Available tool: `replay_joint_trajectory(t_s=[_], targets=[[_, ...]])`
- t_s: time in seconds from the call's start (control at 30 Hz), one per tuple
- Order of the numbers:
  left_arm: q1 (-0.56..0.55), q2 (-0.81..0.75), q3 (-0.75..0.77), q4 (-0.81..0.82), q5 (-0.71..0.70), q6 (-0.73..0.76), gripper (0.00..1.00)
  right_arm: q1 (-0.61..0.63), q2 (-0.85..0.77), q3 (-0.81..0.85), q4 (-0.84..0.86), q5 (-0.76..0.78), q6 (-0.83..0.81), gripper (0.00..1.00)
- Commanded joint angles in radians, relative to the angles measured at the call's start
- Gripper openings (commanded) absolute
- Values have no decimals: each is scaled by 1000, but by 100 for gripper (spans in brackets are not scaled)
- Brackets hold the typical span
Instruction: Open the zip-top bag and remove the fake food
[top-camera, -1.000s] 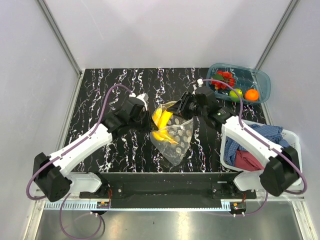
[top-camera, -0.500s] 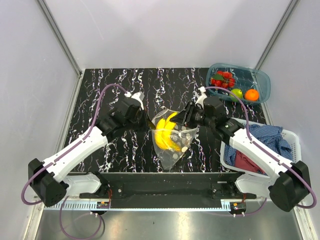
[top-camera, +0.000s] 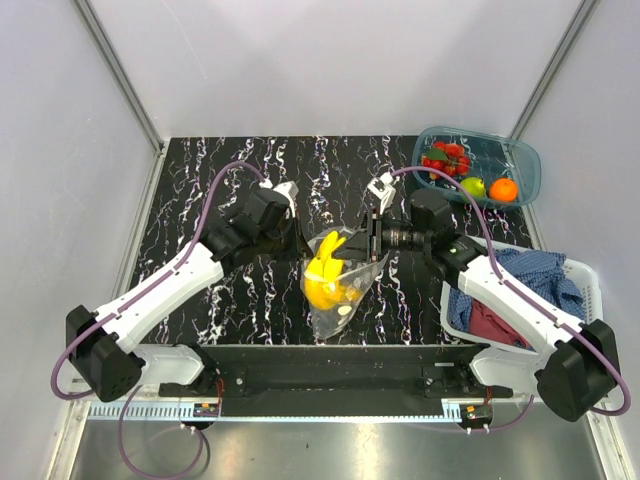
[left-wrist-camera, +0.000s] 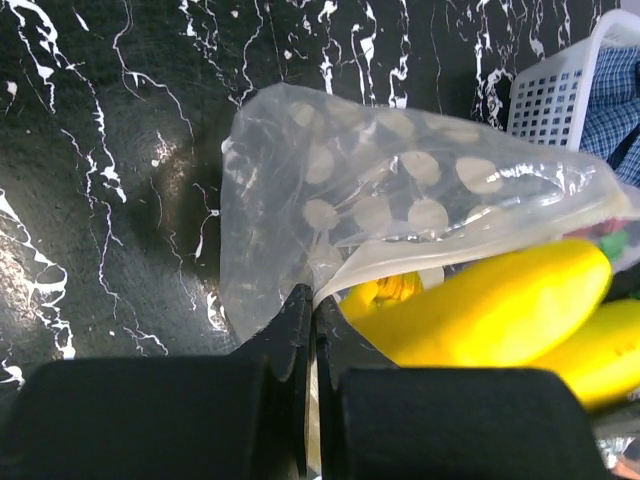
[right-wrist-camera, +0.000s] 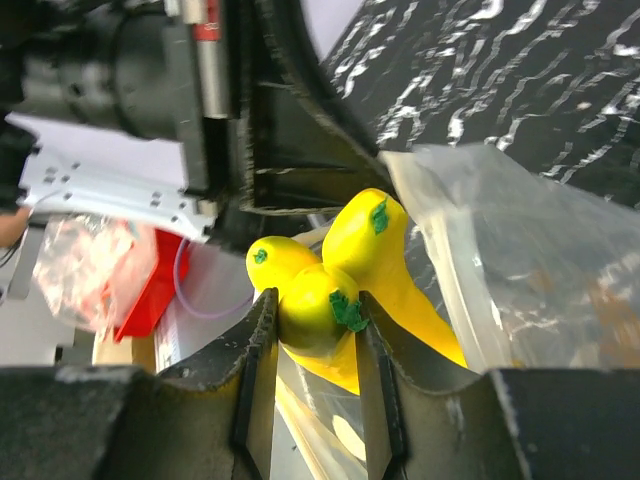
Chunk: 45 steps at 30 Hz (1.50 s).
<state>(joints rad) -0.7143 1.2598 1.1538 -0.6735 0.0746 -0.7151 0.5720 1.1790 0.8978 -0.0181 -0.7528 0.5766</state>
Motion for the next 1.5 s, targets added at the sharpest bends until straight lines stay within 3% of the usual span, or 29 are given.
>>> replay_joint_trajectory(t_s=[0.0,0.43,0.63,0.7,0.83,1.03,1.47], targets=[[7,21,32,-14,24,45,0,6,-41,75,115,-140,-3,0],[6,-8,-26,9,65,-18,0,3,-44,151,273,363,324,0],[6,-10,-13,22,53,-34,0,-30,4,165,366,460,561,0],[7,-8,-5,9,15,-26,0,-47,56,188,414,428,750,0],[18,3,38,-23,-45,0,0,-96,146,340,438,350,917,0],[58,20,113,-103,-162,65,0,-224,215,509,288,294,847,0],[133,26,225,-161,-262,386,0,-742,326,518,-77,280,631,0]])
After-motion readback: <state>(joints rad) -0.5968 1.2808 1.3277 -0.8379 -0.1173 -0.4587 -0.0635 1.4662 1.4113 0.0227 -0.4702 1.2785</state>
